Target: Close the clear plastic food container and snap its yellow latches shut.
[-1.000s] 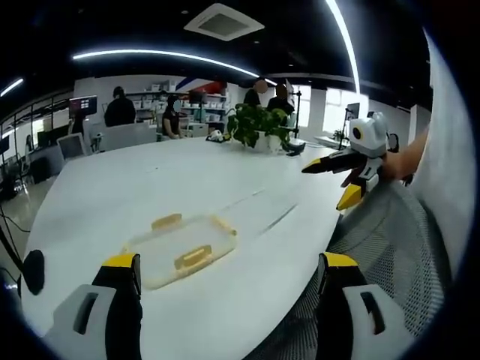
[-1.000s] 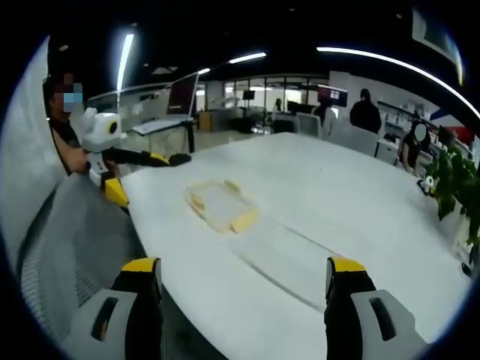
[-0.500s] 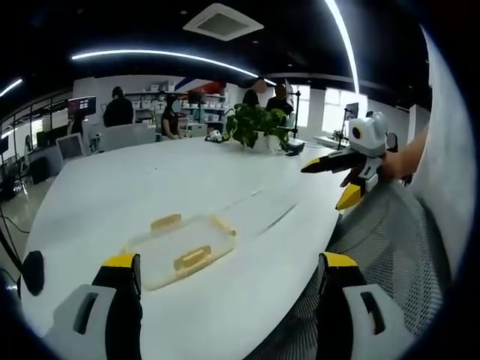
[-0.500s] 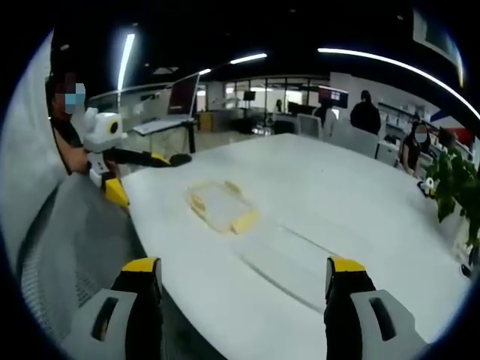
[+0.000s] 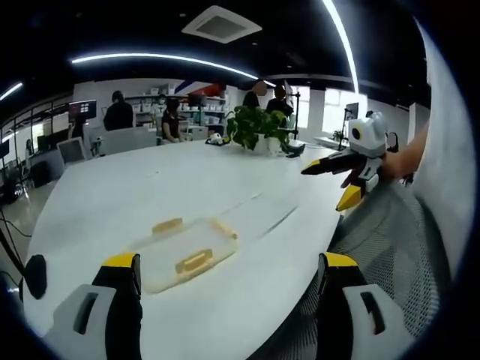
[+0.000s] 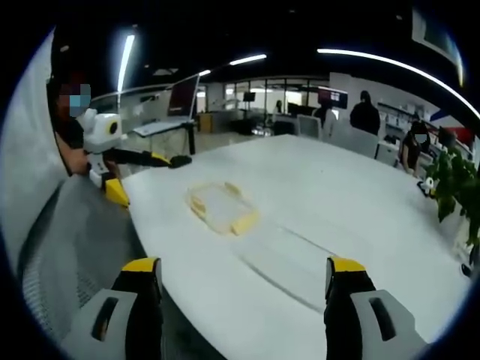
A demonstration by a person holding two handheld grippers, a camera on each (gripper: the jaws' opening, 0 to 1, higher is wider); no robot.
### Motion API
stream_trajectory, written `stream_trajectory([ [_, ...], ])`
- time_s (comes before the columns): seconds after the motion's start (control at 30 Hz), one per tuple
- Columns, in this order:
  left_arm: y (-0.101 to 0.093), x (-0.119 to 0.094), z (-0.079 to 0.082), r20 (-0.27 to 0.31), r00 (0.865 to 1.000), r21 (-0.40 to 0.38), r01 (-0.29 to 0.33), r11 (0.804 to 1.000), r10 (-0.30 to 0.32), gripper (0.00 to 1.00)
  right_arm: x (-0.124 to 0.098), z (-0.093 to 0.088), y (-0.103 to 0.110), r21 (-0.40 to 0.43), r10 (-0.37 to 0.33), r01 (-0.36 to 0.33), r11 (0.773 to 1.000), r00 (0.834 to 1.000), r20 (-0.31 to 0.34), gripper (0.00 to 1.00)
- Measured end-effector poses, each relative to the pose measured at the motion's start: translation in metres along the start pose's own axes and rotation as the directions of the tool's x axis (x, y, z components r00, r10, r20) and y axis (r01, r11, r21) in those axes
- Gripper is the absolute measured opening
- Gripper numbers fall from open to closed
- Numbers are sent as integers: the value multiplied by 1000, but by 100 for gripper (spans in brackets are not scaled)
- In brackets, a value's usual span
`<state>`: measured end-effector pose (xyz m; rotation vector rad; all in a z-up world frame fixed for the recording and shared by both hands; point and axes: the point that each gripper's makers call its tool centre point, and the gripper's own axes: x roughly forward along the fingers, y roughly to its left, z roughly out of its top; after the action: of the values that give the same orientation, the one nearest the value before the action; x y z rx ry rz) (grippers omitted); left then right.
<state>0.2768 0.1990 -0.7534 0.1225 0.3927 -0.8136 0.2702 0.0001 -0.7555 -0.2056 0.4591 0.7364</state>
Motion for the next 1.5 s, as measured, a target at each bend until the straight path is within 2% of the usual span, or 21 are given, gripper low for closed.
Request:
stream_trajectory([
  [0.5, -4, 1, 0, -2, 1000, 5, 25, 1000, -25, 99, 1, -4, -3, -4, -13, 13, 1000, 1000, -24, 90],
  [0.63, -3, 0, 6, 16, 1000, 1, 20, 1000, -20, 99, 1, -4, -3, -11, -9, 9, 1000, 999, -37, 90],
  [0.73, -2, -1, 5, 1, 1000, 20, 14, 1000, -14, 99, 2, -8, 1, -24, 5, -6, 1000, 998, -63, 90],
  [0.87, -4, -1, 4, -12, 999, 19, 37, 999, -37, 99, 5, -9, 7, -50, 41, -46, 998, 996, -84, 89],
  [1.0, -5, 1, 0, -36, 998, 28, 59, 998, -58, 98, 7, -9, 10, -69, 65, -73, 995, 991, -119, 84],
  [1.17, -4, 2, -2, -60, 995, 46, 83, 995, -80, 96, 14, -4, 12, -95, 88, -101, 990, 987, -131, 81],
  [1.5, -2, 5, -6, -79, 991, 32, 110, 993, -107, 96, 29, -2, 17, -120, 120, -140, 983, 980, -158, 80],
])
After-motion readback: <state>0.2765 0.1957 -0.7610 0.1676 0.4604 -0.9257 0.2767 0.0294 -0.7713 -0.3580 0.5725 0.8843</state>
